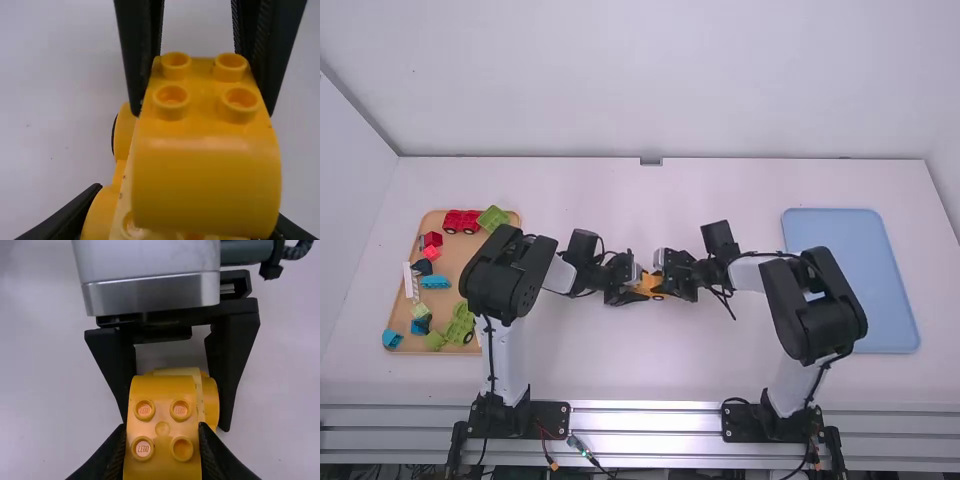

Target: Assemble lego blocks to make yellow taxi

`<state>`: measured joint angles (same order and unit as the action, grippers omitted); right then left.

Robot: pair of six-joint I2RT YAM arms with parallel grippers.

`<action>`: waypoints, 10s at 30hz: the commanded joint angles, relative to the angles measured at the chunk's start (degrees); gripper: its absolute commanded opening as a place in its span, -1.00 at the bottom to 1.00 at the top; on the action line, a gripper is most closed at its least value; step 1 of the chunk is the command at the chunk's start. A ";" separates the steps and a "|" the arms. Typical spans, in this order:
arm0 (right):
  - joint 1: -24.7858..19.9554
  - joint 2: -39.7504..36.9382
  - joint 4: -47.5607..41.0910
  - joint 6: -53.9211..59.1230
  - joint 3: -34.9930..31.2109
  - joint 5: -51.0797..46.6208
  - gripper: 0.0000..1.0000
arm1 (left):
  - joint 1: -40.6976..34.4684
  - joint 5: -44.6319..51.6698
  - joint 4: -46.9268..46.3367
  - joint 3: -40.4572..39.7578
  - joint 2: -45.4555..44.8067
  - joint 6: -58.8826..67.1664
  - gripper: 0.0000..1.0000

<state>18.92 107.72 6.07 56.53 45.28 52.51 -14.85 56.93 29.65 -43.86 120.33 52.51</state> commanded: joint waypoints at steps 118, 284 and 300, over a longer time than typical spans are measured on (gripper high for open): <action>1.99 -4.44 3.78 -6.62 0.09 -7.13 0.24 | -1.97 -1.11 -2.16 1.11 1.07 0.85 -0.36; -18.92 -94.77 -6.07 -56.53 -45.28 -52.51 -0.68 | 14.85 -56.93 -29.65 40.20 -100.50 -52.51 -0.68; -18.92 -106.60 -6.07 -56.53 -45.28 -52.51 -1.00 | 14.85 -56.93 -29.65 43.86 -114.28 -52.51 -1.00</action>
<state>-0.12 2.07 0.32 0.34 0.62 0.14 0.01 -0.62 0.27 -0.58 7.09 -0.03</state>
